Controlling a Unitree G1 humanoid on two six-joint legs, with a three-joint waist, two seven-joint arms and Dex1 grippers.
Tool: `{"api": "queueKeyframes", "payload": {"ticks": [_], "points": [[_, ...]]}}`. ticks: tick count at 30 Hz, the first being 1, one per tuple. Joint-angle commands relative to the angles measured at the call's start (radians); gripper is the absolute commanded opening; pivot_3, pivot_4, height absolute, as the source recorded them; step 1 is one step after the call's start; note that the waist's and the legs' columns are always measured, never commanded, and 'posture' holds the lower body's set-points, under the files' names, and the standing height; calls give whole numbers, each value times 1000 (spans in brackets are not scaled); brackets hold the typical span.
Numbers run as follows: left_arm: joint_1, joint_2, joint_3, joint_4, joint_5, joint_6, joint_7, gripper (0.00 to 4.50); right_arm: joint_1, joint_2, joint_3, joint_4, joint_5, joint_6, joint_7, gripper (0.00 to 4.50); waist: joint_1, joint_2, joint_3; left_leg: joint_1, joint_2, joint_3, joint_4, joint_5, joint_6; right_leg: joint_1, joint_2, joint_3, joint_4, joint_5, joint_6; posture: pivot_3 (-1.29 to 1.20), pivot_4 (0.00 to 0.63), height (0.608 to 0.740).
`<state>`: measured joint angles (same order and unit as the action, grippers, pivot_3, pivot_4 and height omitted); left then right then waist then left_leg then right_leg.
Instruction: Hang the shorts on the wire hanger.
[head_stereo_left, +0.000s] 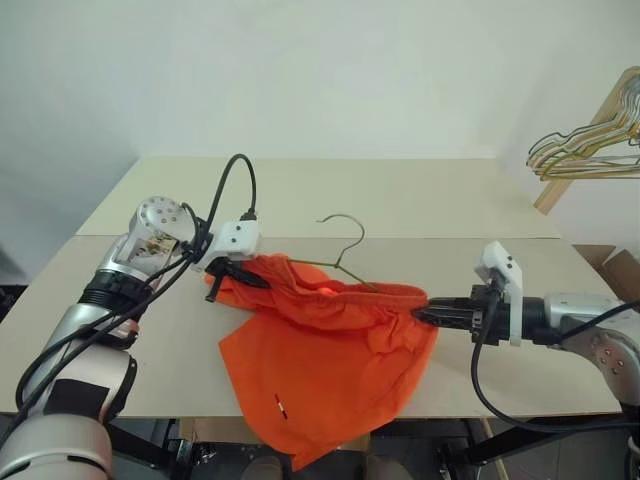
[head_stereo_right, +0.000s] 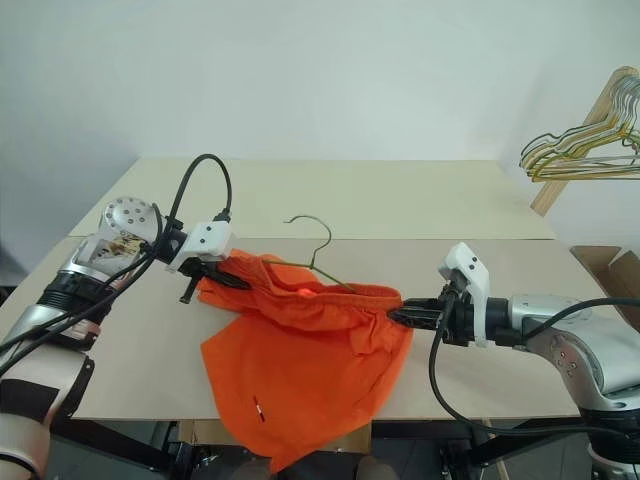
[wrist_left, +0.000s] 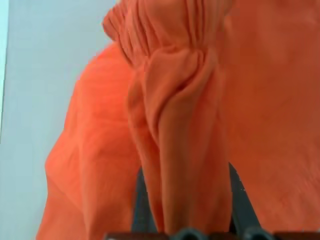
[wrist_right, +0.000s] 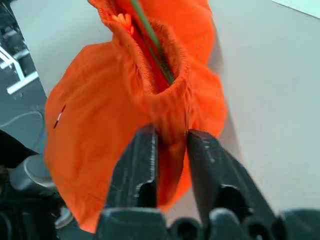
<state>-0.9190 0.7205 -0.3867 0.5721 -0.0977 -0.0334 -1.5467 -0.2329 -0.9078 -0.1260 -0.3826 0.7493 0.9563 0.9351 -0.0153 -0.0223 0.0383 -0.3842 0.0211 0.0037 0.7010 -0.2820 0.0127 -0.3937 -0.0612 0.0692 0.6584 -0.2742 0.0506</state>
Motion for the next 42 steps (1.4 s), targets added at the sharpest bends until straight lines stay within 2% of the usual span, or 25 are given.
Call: {"api": "queueKeyframes", "payload": {"ticks": [1, 5, 13, 22, 25, 27, 33, 36, 42], "points": [[-24, -13, 53, -11, -6, 17, 13, 0, -26, -25, 8, -31, -20, -23, 3, 2280, 0, 0, 0, 0, 0, 0, 0, 0, 0, 0, 0, 0, 0, 0, 0, -29, 0, 740], [-17, -21, 64, -19, -3, 21, 5, 0, -13, -51, -13, -30, -26, -22, 10, 3512, -1, 0, 0, 0, 0, 0, 0, 0, 0, 0, 0, 0, 0, 0, 0, -48, 0, 740], [-3, -27, 75, -28, -14, 19, -23, 0, -10, -163, -117, -58, -8, 33, -8, 3512, -2, 0, 0, 0, 0, 0, 0, 0, 0, 0, 0, 0, 0, 0, 0, -59, 0, 740], [-20, -70, 87, -17, -11, 13, -38, 0, -172, -158, 63, -118, -30, 107, -55, 3512, -29, 0, 0, 0, 1, 0, 0, 0, 0, 0, 0, 0, 0, 0, 0, -88, 0, 740], [-18, -76, 88, -25, -10, 16, -38, 0, -165, -161, 87, -116, -45, 94, -54, 3512, -29, 0, 0, -1, 1, 0, 0, 0, 0, -1, 0, 0, 0, 0, 0, -74, 0, 740], [-11, -73, 89, -37, -11, 18, -40, 0, -155, -167, 55, -109, -36, 100, -58, 3512, -28, 0, 0, -2, 1, 0, 0, 0, 0, -3, 0, 0, 0, 0, 0, -70, 0, 740], [1, -56, 86, -37, -1, 13, -47, 0, -130, -194, -140, -115, 88, 140, -7, 3512, -27, 0, 0, -3, 1, 0, 1, 0, 0, -3, 0, 0, 1, 0, 0, -68, 0, 740], [-3, -55, 86, -27, 3, 13, -44, 0, -83, -226, -192, -181, 143, 147, 31, 3512, -27, 0, 0, -2, 1, 0, 0, 0, 0, -3, 0, 0, 1, 0, 0, -68, 0, 740], [-8, -52, 91, -30, -3, 25, -50, 0, 12, -249, -68, -372, -21, 109, -144, 3512, -29, 0, 0, -2, 1, 0, 1, 0, 0, -3, 0, 0, 2, 0, 0, -58, 0, 740]]}}
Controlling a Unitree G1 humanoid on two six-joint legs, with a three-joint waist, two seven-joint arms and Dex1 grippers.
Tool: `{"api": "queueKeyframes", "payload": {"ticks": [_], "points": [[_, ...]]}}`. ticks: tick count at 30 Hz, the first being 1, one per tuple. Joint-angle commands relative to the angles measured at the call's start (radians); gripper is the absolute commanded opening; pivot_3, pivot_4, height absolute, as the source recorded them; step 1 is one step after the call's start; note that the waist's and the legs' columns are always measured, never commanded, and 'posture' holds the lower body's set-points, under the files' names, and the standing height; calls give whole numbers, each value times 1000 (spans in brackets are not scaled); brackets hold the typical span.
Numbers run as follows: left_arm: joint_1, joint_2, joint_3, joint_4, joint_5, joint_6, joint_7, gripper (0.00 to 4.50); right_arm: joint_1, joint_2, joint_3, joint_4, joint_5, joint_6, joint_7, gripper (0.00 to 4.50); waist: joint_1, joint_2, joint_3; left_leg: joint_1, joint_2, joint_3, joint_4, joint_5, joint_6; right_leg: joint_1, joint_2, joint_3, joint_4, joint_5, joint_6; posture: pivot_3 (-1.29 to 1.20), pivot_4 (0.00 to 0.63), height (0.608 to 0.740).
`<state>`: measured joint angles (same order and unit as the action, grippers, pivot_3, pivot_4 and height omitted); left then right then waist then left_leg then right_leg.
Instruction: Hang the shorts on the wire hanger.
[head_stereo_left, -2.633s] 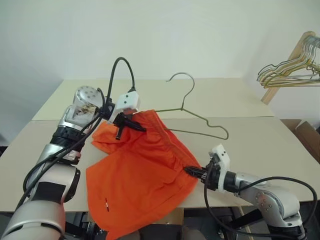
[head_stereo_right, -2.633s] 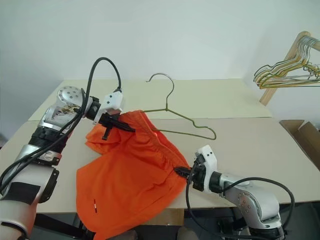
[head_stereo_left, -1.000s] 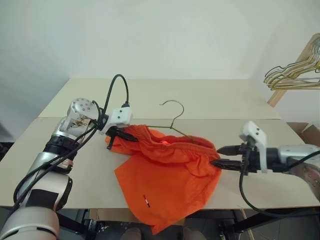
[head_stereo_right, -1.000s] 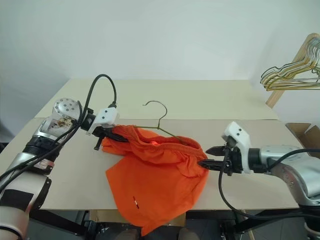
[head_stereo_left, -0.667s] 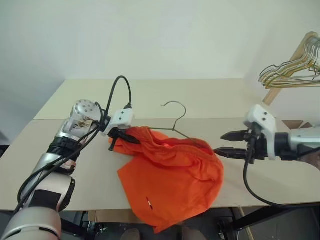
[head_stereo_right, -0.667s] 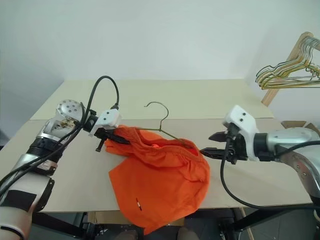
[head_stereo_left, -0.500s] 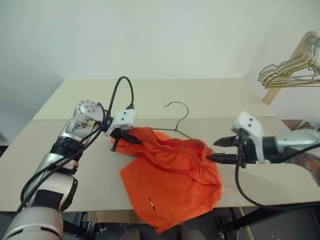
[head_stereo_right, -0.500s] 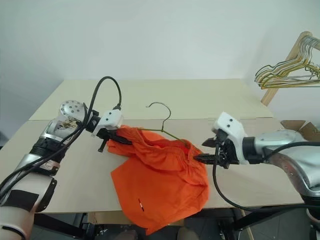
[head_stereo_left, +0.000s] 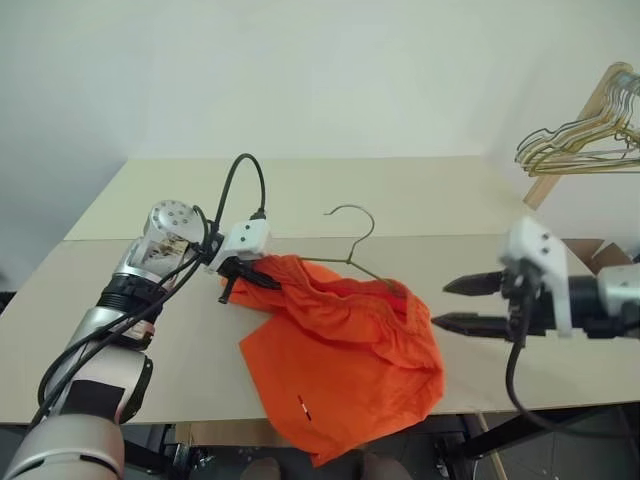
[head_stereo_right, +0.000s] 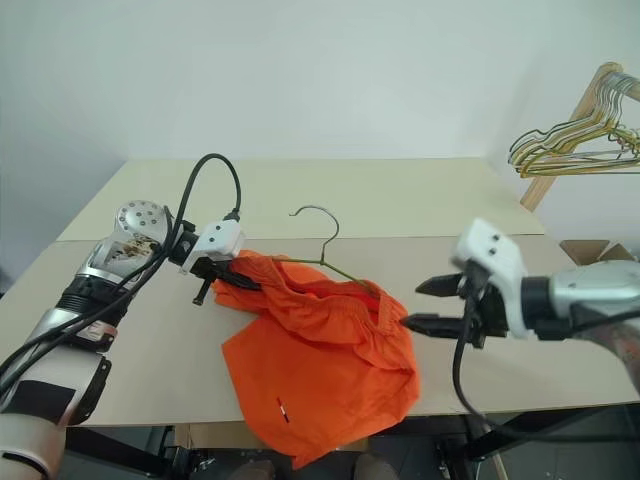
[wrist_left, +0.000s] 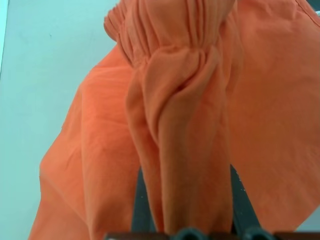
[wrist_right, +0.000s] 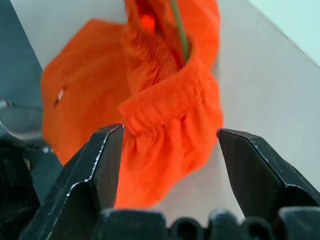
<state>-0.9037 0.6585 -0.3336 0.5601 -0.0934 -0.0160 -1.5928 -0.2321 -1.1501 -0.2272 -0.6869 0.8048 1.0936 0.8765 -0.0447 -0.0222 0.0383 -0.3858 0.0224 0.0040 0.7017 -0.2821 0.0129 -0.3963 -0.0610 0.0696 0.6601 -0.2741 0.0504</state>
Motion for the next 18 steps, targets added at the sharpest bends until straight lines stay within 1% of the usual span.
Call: {"api": "queueKeyframes", "payload": {"ticks": [1, 5, 8, 12, 13, 15, 18], "points": [[-23, 11, 39, -18, -9, 11, -5, 0, 17, -5, 61, -90, -112, -29, -125, 3512, 0, 0, 0, 0, 0, 0, 0, 0, 0, 0, 0, 0, 0, 0, 0, -59, 0, 740], [-24, 17, 41, -20, -10, 16, -14, 0, 11, 18, 153, -132, -222, -18, -255, 3512, 1, 0, 0, -1, 0, 0, 0, 0, 0, -2, 0, 0, 1, 0, 0, -58, 0, 740], [-29, 18, 43, -16, -10, 20, -17, 0, -21, 71, 159, -138, -223, 25, -312, 3512, 2, 0, 0, -3, 0, 0, 0, 0, 0, -4, 0, 1, 1, 0, 0, -58, 0, 740], [-38, 19, 41, -7, -9, 19, -21, 0, -61, 117, 196, -165, -231, 73, -372, 3512, 2, 0, 0, -4, 0, 0, 0, 0, 0, -5, 0, 1, 2, 0, 0, -60, 0, 740], [-40, 19, 40, -7, -10, 19, -22, 0, -64, 123, 201, -170, -232, 79, -379, 3512, 2, 0, 0, -4, 0, 0, 0, 0, 0, -5, 0, 1, 2, 0, 0, -60, 0, 740], [-44, 18, 41, -3, -9, 18, -22, 0, -50, 125, 173, -195, -194, 75, -348, 3512, 2, 0, 0, -4, 0, 0, 0, 0, 0, -5, 0, 1, 2, 0, 0, -54, 0, 740], [-42, 22, 41, -5, -9, 17, -22, 0, 19, 123, 78, -196, -142, 25, -265, 3512, 5, 0, 0, -4, -1, 0, 0, 0, 0, -5, 0, 1, 2, 0, 0, -56, 0, 740]]}}
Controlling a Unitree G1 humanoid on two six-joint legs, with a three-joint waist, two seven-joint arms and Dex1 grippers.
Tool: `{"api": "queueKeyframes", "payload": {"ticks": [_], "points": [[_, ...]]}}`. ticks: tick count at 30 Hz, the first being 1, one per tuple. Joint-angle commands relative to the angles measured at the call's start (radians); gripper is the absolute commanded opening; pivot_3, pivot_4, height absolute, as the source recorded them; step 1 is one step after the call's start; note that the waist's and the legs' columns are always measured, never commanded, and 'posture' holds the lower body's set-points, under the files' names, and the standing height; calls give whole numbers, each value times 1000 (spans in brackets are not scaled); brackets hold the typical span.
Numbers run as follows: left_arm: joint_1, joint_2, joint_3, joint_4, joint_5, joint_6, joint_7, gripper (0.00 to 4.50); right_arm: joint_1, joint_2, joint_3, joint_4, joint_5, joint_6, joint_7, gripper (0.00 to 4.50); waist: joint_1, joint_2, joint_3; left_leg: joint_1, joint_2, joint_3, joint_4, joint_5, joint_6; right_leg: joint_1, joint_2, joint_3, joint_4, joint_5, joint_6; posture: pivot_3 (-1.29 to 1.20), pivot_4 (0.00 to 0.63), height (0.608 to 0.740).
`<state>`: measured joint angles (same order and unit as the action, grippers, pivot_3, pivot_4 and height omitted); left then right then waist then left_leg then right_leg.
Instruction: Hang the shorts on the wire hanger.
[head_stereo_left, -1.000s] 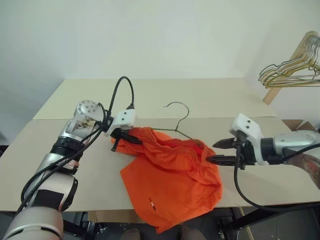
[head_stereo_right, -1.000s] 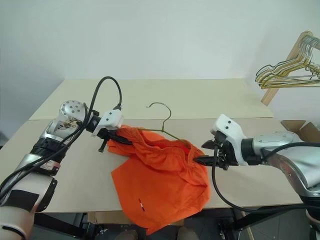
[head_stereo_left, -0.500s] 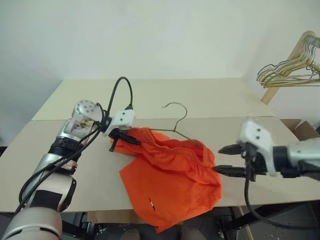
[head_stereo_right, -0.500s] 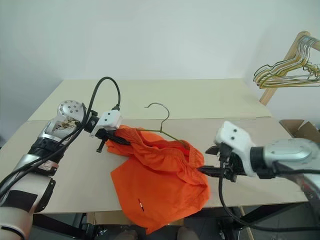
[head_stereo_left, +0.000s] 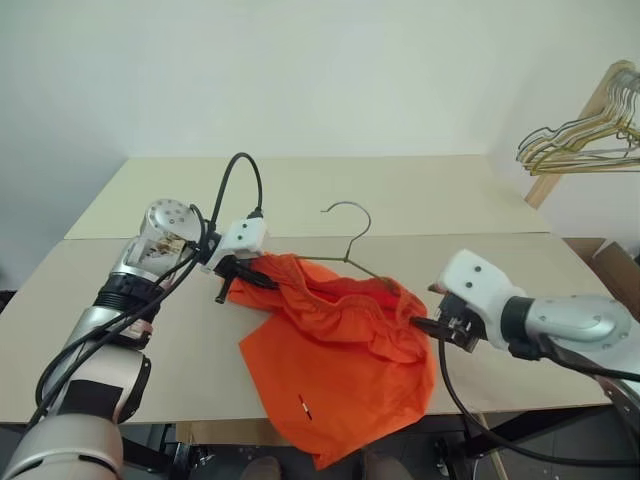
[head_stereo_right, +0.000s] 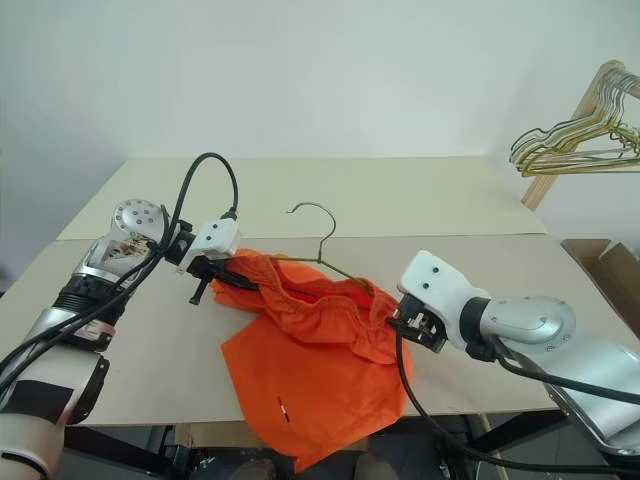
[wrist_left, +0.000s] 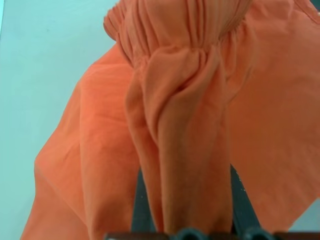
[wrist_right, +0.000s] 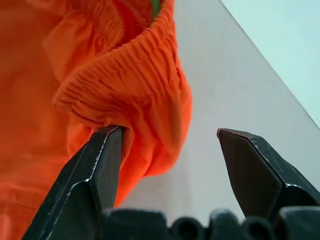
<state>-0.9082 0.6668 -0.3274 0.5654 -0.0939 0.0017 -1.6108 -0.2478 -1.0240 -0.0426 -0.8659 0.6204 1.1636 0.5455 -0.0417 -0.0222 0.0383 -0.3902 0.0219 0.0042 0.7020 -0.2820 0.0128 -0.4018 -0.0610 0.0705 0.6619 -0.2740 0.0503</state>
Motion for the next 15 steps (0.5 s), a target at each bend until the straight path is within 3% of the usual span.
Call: {"api": "queueKeyframes", "payload": {"ticks": [1, 3, 7, 15], "points": [[-35, 15, 34, -11, -9, -3, -4, 0, 61, 1, -147, -4, 56, -75, 101, 3512, 4, 0, 0, 0, 0, 0, 0, 0, 0, 0, 0, 0, 0, 0, 0, -57, 0, 740], [-34, 17, 31, -9, -10, -6, -4, 0, 88, 13, -201, 25, 71, -122, 142, 3512, 3, 0, 0, 0, 0, 0, 0, 0, 0, 1, 0, 0, 0, 0, 0, -60, 0, 740], [-41, 16, 26, -6, -13, -5, -4, 0, 73, -11, -248, 94, 109, -154, 225, 4449, -1, 0, 0, 3, 0, 0, 1, 0, 0, 3, 0, 0, 0, 0, 0, -60, 0, 740], [-33, 18, 35, -22, -16, 6, -4, 0, 42, -120, -91, 64, 44, -132, 221, 4482, 0, 0, 0, 2, 0, 0, 1, 0, 0, 2, 0, 0, 0, 0, 0, -42, 0, 740]]}}
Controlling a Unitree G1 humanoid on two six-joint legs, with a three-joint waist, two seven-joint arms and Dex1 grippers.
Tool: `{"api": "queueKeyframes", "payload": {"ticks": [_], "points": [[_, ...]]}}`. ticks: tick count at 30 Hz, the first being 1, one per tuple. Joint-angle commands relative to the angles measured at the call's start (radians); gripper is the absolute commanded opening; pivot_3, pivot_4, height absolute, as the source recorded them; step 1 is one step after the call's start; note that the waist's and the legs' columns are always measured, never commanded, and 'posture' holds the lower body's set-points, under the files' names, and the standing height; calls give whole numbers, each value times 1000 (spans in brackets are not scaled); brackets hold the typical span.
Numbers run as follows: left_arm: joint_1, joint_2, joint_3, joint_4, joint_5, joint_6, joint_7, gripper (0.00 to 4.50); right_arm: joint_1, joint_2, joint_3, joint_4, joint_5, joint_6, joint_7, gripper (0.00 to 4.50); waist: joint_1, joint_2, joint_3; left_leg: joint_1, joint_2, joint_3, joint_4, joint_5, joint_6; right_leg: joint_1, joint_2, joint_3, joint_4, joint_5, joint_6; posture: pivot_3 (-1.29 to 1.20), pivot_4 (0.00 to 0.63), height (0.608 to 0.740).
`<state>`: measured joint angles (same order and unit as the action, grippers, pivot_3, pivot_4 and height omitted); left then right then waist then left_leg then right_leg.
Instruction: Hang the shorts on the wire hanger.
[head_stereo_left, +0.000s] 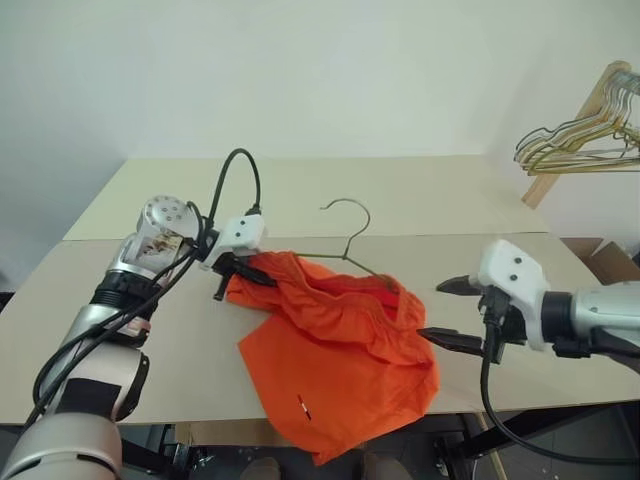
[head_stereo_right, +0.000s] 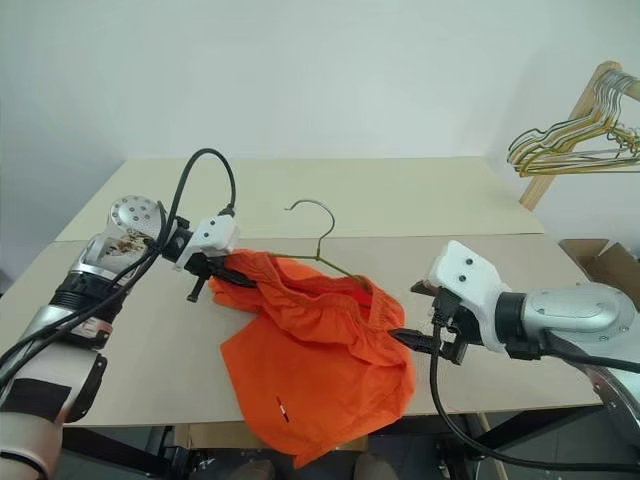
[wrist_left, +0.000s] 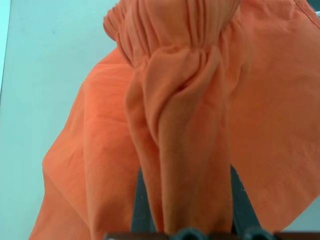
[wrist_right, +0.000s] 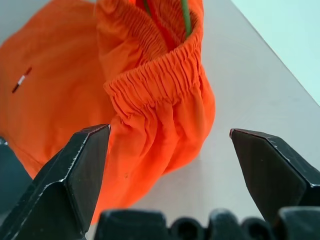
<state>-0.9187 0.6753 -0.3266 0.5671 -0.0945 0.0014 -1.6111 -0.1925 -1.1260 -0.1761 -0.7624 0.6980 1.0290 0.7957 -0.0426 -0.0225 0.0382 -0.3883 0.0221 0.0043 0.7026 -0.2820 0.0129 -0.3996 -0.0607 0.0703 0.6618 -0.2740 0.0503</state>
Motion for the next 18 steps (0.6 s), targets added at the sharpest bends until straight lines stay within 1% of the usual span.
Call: {"api": "queueKeyframes", "payload": {"ticks": [1, 4, 9, 14, 18], "points": [[-19, 13, 36, -27, -16, 7, -3, 0, -15, -20, 72, -56, -61, 4, -56, 4482, 1, 0, 0, 0, 0, 0, 0, 0, 0, 0, 0, 0, 0, 0, 0, -37, 0, 740], [-13, 18, 40, -34, -17, 10, -3, 0, -48, -1, 160, -76, -140, 24, -153, 4482, 0, 0, 0, -1, 0, 0, 0, 0, 0, -1, 0, 0, 0, 0, 0, -34, 0, 740], [-8, 23, 41, -42, -19, 15, -3, 0, -126, 52, 221, -55, -172, 81, -224, 4482, 1, 0, 0, -1, 0, 0, 0, 0, 0, -2, 0, 1, 1, 0, 0, -29, 0, 740], [-9, 27, 37, -46, -25, 18, -3, 0, -151, 91, 250, -41, -180, 92, -231, 4482, 4, 0, 0, -2, 0, 0, 0, 0, 0, -2, 0, 1, 1, 0, 0, -31, 0, 740], [-13, 28, 32, -50, -31, 20, -3, 0, -182, 139, 259, -28, -157, 84, -209, 4482, 4, 0, 0, -2, 0, 0, 0, 0, 0, -2, 0, 0, 1, 0, 0, -30, 0, 740]]}}
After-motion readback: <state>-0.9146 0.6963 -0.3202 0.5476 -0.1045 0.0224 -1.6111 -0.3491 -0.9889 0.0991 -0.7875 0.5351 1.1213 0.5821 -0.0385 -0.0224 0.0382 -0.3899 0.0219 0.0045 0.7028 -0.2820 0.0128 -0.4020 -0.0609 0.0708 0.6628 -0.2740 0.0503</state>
